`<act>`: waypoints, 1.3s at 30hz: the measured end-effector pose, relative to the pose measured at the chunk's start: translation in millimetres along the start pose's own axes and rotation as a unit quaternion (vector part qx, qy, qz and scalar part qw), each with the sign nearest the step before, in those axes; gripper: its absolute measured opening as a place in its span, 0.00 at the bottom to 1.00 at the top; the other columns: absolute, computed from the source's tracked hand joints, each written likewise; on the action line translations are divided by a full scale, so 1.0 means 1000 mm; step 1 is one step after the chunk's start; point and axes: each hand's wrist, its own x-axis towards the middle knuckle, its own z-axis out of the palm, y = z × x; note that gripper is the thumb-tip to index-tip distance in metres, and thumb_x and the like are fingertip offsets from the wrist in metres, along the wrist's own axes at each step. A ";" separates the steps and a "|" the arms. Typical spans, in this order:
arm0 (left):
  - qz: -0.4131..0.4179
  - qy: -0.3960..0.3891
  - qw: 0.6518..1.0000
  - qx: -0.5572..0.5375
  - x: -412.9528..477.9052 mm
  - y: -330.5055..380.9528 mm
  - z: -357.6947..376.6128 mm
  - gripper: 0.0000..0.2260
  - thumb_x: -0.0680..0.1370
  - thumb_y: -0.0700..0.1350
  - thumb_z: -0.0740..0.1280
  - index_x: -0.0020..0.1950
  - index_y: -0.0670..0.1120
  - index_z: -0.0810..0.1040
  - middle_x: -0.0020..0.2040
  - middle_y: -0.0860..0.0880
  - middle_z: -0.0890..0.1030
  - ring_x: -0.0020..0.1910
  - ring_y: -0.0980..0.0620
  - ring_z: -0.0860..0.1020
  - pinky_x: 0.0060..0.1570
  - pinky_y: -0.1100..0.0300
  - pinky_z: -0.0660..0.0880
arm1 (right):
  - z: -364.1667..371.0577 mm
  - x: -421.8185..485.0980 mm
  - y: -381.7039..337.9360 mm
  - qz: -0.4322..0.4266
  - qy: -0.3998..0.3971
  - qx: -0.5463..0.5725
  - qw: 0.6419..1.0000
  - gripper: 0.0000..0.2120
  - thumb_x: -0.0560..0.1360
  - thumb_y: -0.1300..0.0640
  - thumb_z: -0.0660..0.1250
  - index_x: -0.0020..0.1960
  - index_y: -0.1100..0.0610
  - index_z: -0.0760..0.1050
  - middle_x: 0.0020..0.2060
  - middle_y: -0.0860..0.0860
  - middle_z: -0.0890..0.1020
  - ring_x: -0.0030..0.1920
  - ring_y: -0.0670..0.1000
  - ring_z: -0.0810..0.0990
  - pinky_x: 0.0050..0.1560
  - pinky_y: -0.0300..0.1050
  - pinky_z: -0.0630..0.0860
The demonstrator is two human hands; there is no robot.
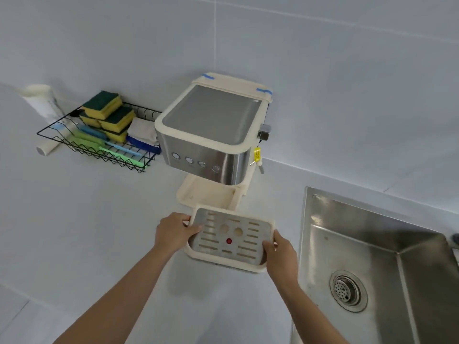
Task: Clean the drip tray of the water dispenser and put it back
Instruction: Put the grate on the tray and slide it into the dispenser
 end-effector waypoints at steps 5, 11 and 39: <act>0.025 -0.005 0.999 0.029 0.054 -0.011 -0.034 0.12 0.72 0.52 0.68 0.42 0.43 0.81 0.42 0.44 0.82 0.47 0.43 0.80 0.39 0.59 0.68 | 0.031 0.023 -0.047 0.031 0.018 0.053 0.998 0.09 0.77 0.61 0.57 0.52 0.59 0.75 0.47 0.55 0.81 0.45 0.55 0.81 0.45 0.48 0.80; 0.031 -0.036 0.998 0.028 0.108 -0.028 -0.048 0.13 0.72 0.52 0.68 0.45 0.43 0.82 0.40 0.47 0.79 0.43 0.46 0.77 0.40 0.60 0.66 | 0.062 0.051 -0.079 0.076 0.046 0.063 0.994 0.10 0.73 0.62 0.57 0.49 0.60 0.77 0.43 0.57 0.82 0.46 0.58 0.80 0.46 0.51 0.78; 0.017 -0.099 0.995 0.015 0.159 -0.030 -0.027 0.10 0.73 0.50 0.68 0.39 0.44 0.77 0.35 0.48 0.76 0.38 0.49 0.73 0.28 0.64 0.63 | 0.083 0.086 -0.081 0.125 -0.012 0.056 0.990 0.13 0.76 0.58 0.57 0.53 0.65 0.74 0.50 0.61 0.80 0.50 0.59 0.78 0.49 0.50 0.75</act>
